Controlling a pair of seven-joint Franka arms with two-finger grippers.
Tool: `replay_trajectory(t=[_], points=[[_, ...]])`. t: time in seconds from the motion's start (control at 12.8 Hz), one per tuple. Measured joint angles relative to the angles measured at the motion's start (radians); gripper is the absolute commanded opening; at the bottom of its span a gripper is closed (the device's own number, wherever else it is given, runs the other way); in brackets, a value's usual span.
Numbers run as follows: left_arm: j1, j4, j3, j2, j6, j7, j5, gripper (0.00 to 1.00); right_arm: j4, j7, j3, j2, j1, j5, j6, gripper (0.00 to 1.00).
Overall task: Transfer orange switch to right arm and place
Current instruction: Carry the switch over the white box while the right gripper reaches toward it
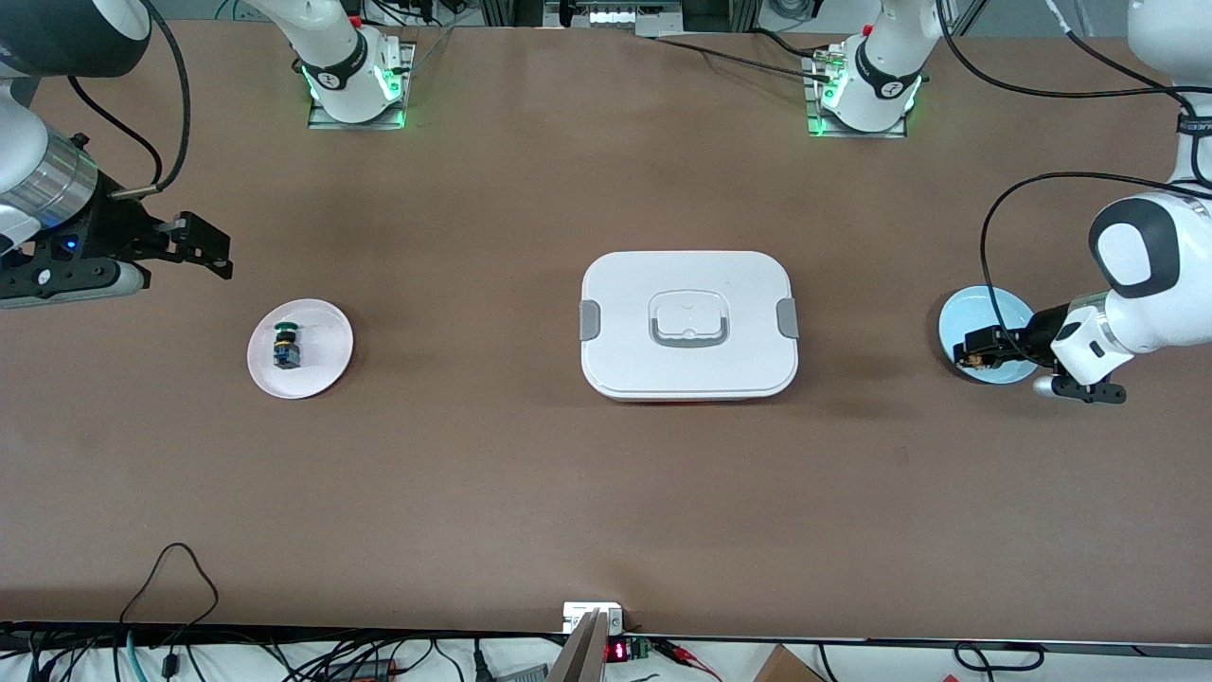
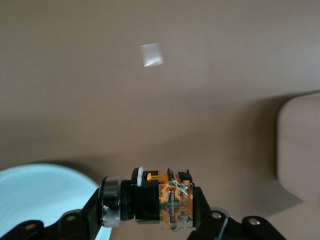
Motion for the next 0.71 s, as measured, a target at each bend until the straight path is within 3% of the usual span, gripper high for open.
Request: replay_trajectory(t=[0.47, 0.71], points=[[0.001, 0.022, -0.059, 0.021, -0.045, 0.538, -0.296, 0.32, 0.011, 0.002, -0.011, 0.0, -0.007, 0.0, 0.003, 1.0], [-0.001, 0.027, -0.105, 0.023, -0.145, 0.779, -0.503, 0.26, 0.027, 0.002, -0.008, -0.001, -0.004, 0.0, -0.006, 1.0]])
